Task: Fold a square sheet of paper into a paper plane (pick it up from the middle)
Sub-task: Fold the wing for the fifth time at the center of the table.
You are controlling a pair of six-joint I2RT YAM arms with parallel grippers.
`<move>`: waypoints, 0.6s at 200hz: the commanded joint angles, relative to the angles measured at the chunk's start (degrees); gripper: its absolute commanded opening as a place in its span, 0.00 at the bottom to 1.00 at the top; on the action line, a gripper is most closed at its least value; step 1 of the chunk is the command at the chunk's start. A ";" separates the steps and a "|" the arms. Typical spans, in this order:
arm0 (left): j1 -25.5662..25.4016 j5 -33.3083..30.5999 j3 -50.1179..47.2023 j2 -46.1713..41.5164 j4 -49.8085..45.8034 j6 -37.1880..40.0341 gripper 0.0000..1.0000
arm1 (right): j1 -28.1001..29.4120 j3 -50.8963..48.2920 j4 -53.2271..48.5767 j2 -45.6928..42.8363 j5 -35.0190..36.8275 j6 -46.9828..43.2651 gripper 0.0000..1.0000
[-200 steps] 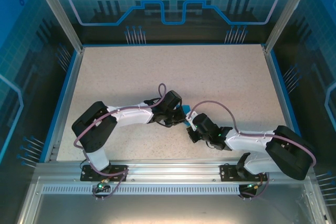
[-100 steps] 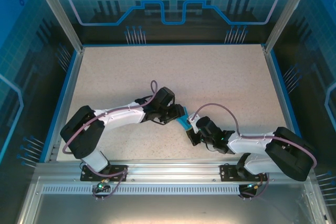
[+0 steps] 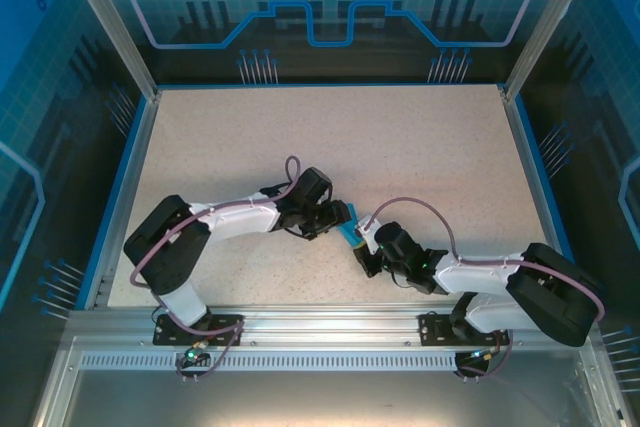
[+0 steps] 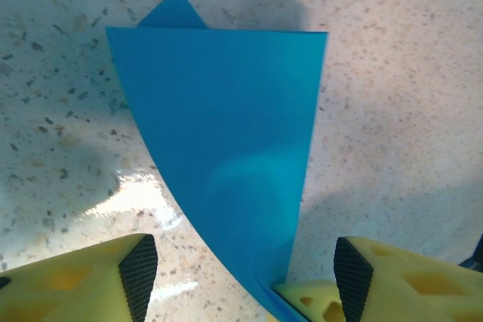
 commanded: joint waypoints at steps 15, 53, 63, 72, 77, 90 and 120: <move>0.74 3.52 2.74 4.23 -0.01 -1.73 0.60 | -0.43 0.23 1.93 0.78 -1.31 -1.60 0.10; 1.21 3.81 2.85 4.19 -0.23 -1.98 0.46 | -0.34 1.18 0.46 1.79 -0.89 -1.95 0.13; 1.21 3.69 2.93 3.83 -0.58 -1.94 0.43 | -0.23 1.29 0.22 1.92 -0.85 -1.95 0.14; 1.25 3.65 3.02 3.70 -0.98 -1.88 0.43 | 0.00 1.20 0.33 2.03 -0.75 -1.95 0.15; 1.27 3.64 3.10 3.61 -1.08 -1.80 0.42 | 0.03 1.27 0.29 2.09 -0.57 -1.85 0.15; 1.25 3.76 3.21 3.35 -1.61 -1.53 0.39 | 0.09 1.41 0.29 2.48 -0.15 -1.95 0.16; 1.38 3.46 3.36 3.12 -2.95 -1.57 0.23 | 0.67 2.33 -0.66 2.75 -0.54 -2.26 0.20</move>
